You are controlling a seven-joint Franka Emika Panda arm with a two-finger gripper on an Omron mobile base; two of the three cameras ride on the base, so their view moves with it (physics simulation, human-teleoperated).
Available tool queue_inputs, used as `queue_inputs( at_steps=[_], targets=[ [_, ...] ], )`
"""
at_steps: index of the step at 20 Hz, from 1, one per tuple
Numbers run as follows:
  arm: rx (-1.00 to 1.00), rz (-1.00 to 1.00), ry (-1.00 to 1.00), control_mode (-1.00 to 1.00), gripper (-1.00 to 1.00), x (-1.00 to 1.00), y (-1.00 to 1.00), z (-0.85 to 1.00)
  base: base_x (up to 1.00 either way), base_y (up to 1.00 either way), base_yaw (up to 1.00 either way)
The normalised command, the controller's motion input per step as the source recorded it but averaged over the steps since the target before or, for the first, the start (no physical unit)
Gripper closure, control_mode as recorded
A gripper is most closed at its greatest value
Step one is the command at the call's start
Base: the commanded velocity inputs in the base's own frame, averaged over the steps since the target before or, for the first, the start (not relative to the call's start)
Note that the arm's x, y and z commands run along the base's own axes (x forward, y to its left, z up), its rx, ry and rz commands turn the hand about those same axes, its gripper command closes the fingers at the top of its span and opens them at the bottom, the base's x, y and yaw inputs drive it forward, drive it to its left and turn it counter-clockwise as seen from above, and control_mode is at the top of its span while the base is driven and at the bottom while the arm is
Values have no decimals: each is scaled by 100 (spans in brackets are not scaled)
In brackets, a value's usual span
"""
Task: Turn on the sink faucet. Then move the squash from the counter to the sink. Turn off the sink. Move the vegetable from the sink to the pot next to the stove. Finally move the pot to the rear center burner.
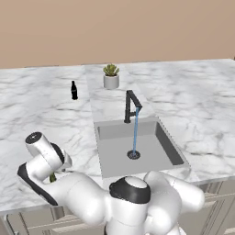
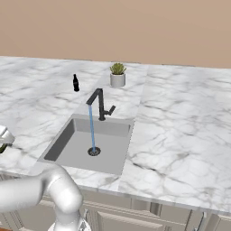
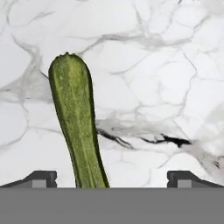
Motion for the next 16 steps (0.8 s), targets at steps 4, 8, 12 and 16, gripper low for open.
queue_inputs(
  at_steps=[4, 8, 12, 16],
  targets=[
    [0, 0, 0, -100, -100, 29, 2, -22, 0, 0, 0],
    [0, 0, 0, -100, -100, 30, 6, -16, 0, 0, 0],
    [0, 0, 0, -100, -100, 22, 8, -18, 0, 0, 0],
    [0, 0, 0, -100, -100, 15, 11, -17, 0, 0, 0]
  ],
)
